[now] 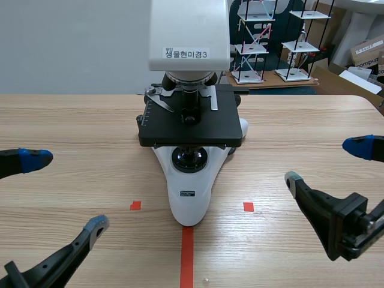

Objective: Return to the home posture

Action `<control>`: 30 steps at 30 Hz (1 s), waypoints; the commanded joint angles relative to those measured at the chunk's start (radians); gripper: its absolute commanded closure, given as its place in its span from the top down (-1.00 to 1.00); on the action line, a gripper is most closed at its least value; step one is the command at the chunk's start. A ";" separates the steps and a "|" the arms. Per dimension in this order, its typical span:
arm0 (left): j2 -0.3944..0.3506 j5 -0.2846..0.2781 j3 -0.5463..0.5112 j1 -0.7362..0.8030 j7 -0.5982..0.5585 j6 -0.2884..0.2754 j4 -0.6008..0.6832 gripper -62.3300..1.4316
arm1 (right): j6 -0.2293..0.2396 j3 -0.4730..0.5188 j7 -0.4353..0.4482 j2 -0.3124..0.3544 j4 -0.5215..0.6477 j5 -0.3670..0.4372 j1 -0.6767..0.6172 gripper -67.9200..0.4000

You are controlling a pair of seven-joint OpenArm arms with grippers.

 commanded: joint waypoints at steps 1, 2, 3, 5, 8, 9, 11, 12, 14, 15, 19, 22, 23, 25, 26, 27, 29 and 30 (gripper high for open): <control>-0.014 -0.034 -0.016 -0.028 0.021 0.003 0.004 1.00 | -0.004 0.009 0.013 0.010 0.009 0.007 0.003 0.87; -0.020 -0.047 -0.016 -0.035 0.038 0.003 0.004 1.00 | -0.004 0.009 0.013 0.010 0.009 0.007 0.003 0.87; -0.025 -0.054 -0.016 -0.042 0.051 0.003 0.004 1.00 | -0.004 0.009 0.013 0.010 0.009 0.007 0.003 0.87; -0.031 -0.055 -0.016 -0.047 0.058 0.003 0.004 1.00 | -0.004 0.009 0.013 0.010 0.009 0.007 0.003 0.87; -0.033 -0.055 -0.016 -0.047 0.058 0.003 0.004 1.00 | -0.004 0.009 0.013 0.010 0.009 0.007 0.003 0.87; -0.033 -0.055 -0.016 -0.047 0.058 0.003 0.004 1.00 | -0.004 0.009 0.013 0.010 0.009 0.007 0.003 0.87; -0.033 -0.054 -0.016 -0.047 0.058 0.003 0.004 1.00 | -0.004 0.009 0.013 0.010 0.009 0.007 0.003 0.87; -0.033 -0.054 -0.016 -0.047 0.058 0.003 0.004 1.00 | -0.004 0.009 0.013 0.010 0.009 0.007 0.003 0.87; -0.033 -0.054 -0.016 -0.047 0.057 0.003 0.004 1.00 | -0.004 0.009 0.013 0.010 0.009 0.007 0.003 0.87; -0.033 -0.054 -0.016 -0.047 0.057 0.003 0.004 1.00 | -0.004 0.009 0.013 0.010 0.009 0.007 0.003 0.87; -0.033 -0.054 -0.016 -0.047 0.057 0.003 0.003 1.00 | -0.004 0.009 0.013 0.010 0.009 0.007 0.003 0.87; -0.033 -0.052 -0.016 -0.047 0.057 0.003 0.003 1.00 | -0.004 0.009 0.013 0.010 0.009 0.007 0.003 0.87; -0.033 -0.050 -0.016 -0.047 0.057 0.003 0.003 1.00 | -0.004 0.009 0.013 0.010 0.009 0.007 0.003 0.87; -0.033 -0.050 -0.016 -0.047 0.057 0.003 0.003 1.00 | -0.004 0.009 0.013 0.010 0.009 0.007 0.003 0.87; -0.033 -0.050 -0.016 -0.047 0.057 0.003 0.003 1.00 | -0.004 0.009 0.013 0.010 0.009 0.007 0.003 0.87; -0.033 -0.050 -0.016 -0.047 0.057 0.003 0.003 1.00 | -0.004 0.009 0.013 0.010 0.009 0.007 0.003 0.87; -0.033 -0.050 -0.016 -0.047 0.057 0.003 0.003 1.00 | -0.004 0.009 0.013 0.010 0.009 0.007 0.003 0.87; -0.033 -0.050 -0.016 -0.047 0.057 0.003 0.003 1.00 | -0.004 0.009 0.013 0.010 0.009 0.007 0.003 0.87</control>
